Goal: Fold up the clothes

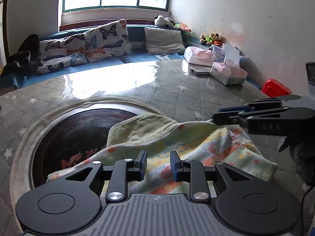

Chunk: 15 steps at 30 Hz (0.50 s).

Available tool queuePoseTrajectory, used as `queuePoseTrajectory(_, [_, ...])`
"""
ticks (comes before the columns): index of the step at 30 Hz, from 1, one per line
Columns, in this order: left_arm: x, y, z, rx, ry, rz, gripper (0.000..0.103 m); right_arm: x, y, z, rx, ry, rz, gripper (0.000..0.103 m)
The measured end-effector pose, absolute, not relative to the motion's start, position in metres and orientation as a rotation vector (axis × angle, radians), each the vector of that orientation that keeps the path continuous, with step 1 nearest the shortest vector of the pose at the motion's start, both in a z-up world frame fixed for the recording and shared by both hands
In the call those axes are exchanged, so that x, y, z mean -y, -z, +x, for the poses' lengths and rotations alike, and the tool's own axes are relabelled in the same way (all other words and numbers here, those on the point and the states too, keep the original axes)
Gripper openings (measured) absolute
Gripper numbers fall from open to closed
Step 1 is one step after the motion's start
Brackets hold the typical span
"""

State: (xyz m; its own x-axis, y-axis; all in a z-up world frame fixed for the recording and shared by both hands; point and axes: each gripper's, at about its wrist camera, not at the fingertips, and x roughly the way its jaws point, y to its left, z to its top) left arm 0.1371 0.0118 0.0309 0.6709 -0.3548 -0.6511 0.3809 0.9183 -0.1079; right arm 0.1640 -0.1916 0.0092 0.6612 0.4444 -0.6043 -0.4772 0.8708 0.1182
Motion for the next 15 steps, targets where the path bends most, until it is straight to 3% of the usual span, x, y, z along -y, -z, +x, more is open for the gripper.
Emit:
queuePoseTrajectory(9, [-0.035,-0.021,0.158,-0.755,0.328,-0.019,0.028,0.137,0.023,0.193,-0.759,-0.588,-0.153,0.022])
queuePoseTrajectory(15, [-0.039,-0.024,0.157,-0.743,0.341,-0.041,0.028,0.141,0.01,0.178,-0.759,-0.652,-0.145,0.023])
